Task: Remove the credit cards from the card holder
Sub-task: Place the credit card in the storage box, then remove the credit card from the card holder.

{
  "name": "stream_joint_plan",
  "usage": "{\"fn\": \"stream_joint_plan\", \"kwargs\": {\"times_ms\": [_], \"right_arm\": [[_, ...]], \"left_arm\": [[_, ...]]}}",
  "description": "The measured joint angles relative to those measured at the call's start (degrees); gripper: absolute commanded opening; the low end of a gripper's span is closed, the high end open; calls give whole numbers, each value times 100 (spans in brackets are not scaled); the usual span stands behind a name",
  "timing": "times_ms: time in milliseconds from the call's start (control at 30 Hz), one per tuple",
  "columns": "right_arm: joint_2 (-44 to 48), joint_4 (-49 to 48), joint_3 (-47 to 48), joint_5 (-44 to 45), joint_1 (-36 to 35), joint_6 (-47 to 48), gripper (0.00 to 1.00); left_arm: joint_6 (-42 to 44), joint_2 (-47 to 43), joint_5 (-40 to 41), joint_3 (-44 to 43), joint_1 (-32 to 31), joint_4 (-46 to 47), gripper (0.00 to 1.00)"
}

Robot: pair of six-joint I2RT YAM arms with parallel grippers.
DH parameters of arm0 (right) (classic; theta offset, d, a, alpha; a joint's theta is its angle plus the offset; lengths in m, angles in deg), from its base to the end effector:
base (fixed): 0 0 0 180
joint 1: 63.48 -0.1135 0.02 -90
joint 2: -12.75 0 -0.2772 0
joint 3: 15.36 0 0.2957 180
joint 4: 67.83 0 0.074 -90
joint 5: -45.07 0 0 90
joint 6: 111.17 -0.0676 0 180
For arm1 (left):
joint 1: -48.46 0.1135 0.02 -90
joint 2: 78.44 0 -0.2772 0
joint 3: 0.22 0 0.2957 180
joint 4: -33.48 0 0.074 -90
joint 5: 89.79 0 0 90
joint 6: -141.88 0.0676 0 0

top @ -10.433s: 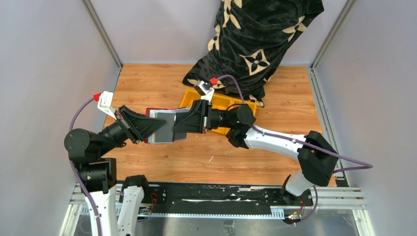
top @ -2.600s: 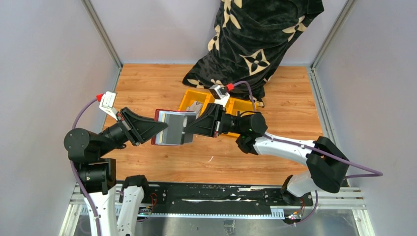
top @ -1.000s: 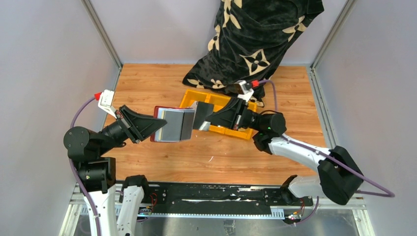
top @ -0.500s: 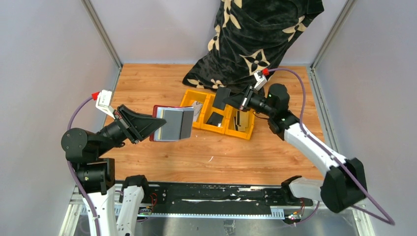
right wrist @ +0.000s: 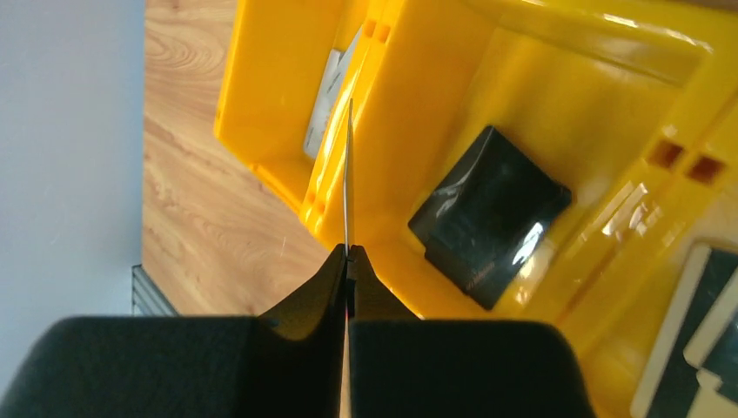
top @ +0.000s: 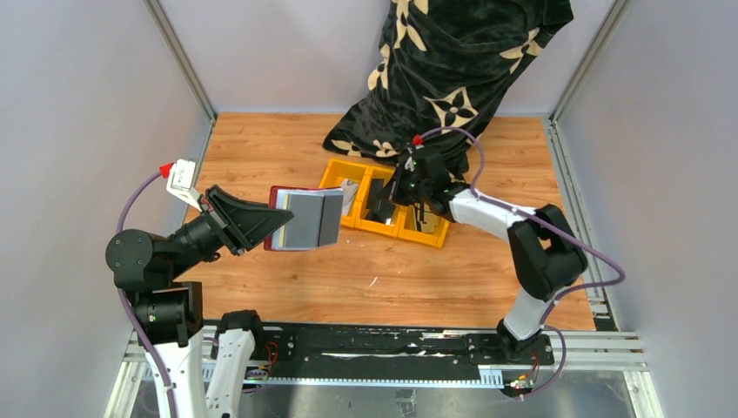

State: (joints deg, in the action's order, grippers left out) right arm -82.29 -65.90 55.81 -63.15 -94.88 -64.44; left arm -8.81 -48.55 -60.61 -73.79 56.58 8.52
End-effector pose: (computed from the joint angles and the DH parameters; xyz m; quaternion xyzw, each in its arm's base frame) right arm 0.3639 0.2469 0.2098 0.0028 0.8407 0.4249 0.3358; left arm 0.1022 -0.0450 0.4902 0.0555 0.6471 -0.5748 0.4978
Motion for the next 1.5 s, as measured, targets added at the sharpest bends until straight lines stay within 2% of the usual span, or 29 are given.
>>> {"fn": "stream_joint_plan", "kwargs": {"times_ms": [100,300,367,400,467,700,900,967,1067,1200,1333,1500], "right_arm": [[-498,63,407,245,-146,76,0],[-944,214,560,527,-227,98,2],[-1005,258,560,592,-229,111,14],[-1014,291,560,612,-229,120,27],[-1012,389,575,669,-232,133,37],[-695,901,675,1093,-328,415,58],[238,1285,765,1410,-564,592,68],[549,1377,931,1438,-723,706,76],[1172,1134,1029,1075,-907,890,83],[2181,199,739,166,-946,1163,94],[2850,-413,732,-968,-944,1596,95],[2673,-579,1475,-2752,-949,1840,95]], "left_arm": [[-31,0,0,-2,0,26,0],[-46,0,-4,-7,0,42,0],[-46,0,-4,-7,0,44,0],[-46,0,-4,-7,0,46,0],[-46,0,-4,-7,0,48,0],[-48,0,-4,-7,0,52,0],[-63,0,-7,-7,0,55,0],[-66,0,-9,-9,0,55,0],[-76,0,-22,-20,0,68,0],[-92,0,-50,-22,0,76,0],[-109,0,-116,-22,0,85,0],[-4,0,-328,-22,0,111,0]]}}
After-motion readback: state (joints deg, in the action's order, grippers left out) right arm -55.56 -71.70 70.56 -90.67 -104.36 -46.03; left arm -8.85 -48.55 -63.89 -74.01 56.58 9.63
